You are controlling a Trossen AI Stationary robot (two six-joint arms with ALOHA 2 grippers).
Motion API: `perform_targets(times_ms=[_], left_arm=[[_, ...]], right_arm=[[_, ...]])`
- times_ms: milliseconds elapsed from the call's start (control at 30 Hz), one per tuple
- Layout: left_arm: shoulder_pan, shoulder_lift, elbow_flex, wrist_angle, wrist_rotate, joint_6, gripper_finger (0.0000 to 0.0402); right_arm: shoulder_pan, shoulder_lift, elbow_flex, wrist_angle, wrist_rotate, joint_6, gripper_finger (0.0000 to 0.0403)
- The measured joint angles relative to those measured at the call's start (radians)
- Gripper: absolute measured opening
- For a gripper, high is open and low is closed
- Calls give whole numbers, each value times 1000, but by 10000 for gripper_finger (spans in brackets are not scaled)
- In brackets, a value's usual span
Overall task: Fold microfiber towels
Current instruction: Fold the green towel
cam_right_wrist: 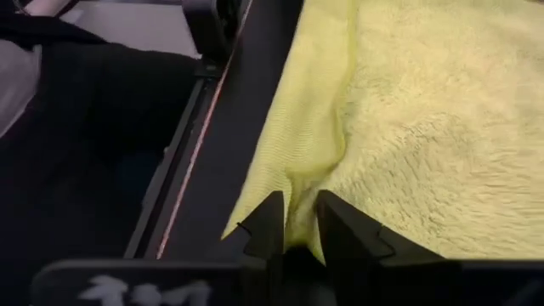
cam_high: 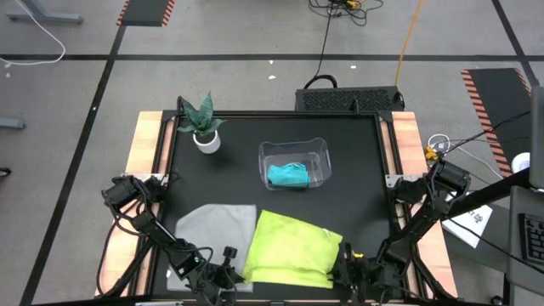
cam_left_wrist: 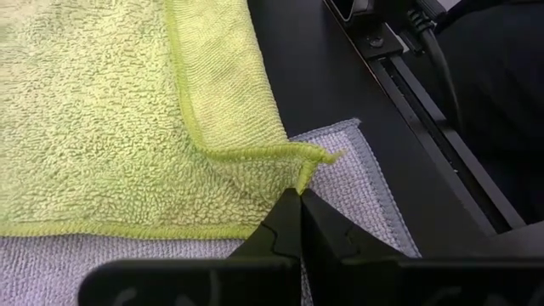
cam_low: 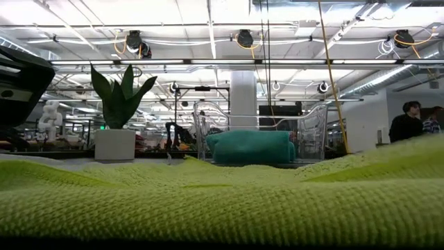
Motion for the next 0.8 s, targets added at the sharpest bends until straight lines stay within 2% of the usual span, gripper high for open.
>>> perform_targets(times_ms=[200,333,467,800], left_arm=[[4,0,0,3,0,4,2],[7,0,0,3,12,11,2],[8,0,0,4,13,14,1],[11,0,0,5,14,33,2]], right_arm=[[0,3,0,-16,-5,-23,71],[-8,3,0,-107,32,-16,71],[-44,3,-16,-228,52,78,71],[-151,-2,-180,-221,-47,220,71]])
